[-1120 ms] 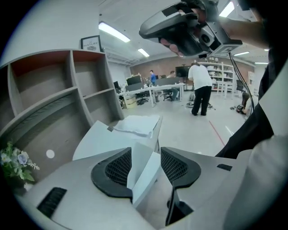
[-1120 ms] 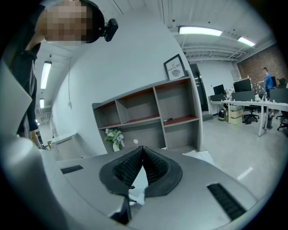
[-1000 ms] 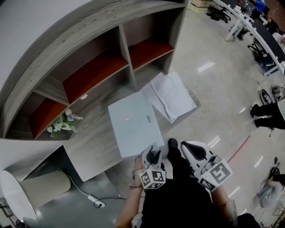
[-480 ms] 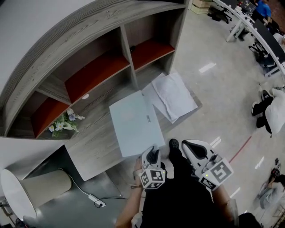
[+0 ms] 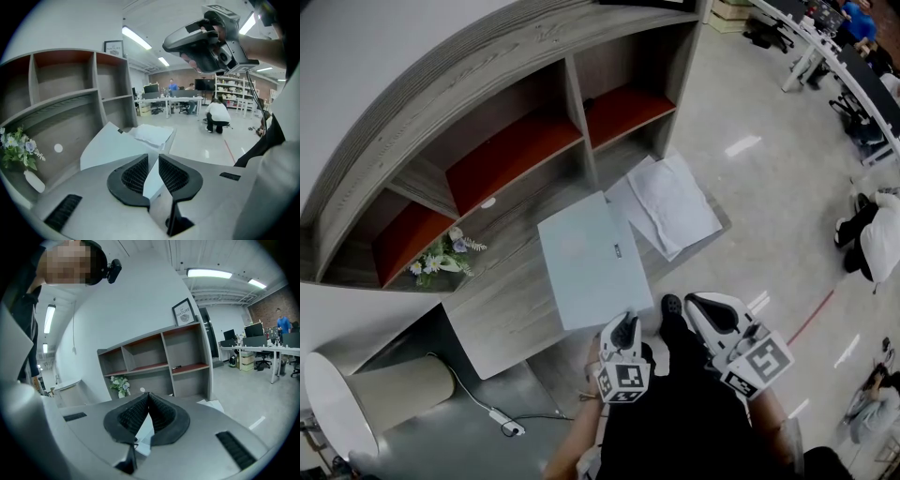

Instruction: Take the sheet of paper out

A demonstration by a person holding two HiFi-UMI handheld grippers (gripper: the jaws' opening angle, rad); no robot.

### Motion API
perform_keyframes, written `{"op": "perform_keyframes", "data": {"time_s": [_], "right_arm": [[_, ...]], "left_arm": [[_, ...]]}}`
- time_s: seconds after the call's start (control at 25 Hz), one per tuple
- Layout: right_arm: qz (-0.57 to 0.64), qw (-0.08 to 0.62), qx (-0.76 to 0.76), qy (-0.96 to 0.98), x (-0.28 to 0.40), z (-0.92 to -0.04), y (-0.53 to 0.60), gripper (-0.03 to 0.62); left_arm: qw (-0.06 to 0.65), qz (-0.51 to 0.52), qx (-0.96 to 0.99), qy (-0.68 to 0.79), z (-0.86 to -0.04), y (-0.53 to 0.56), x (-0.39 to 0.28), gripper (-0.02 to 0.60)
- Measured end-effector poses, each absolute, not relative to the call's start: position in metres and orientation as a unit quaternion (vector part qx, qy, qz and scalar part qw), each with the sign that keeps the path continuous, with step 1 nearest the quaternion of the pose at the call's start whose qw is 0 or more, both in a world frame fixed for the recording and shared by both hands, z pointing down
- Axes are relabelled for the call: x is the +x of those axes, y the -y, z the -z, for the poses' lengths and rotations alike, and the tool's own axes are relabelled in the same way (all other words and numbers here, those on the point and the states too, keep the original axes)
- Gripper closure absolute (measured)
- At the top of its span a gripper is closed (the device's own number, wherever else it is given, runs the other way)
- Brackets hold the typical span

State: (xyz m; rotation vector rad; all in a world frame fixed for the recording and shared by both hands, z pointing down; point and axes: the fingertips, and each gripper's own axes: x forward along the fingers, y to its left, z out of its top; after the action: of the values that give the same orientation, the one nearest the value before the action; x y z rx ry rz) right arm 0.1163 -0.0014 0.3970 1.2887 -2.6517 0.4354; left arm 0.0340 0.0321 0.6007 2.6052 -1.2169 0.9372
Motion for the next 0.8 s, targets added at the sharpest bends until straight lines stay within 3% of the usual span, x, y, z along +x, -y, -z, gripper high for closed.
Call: {"op": "perform_keyframes", "data": {"time_s": [0.8], "right_arm": [[-0.139, 0.065, 0.394, 0.906, 0.085, -0.393, -0.002, 0.582]], "left_arm": [[0.052, -0.233, 0.853, 0.464, -0.546, -0.034, -0.010, 0.548]]}}
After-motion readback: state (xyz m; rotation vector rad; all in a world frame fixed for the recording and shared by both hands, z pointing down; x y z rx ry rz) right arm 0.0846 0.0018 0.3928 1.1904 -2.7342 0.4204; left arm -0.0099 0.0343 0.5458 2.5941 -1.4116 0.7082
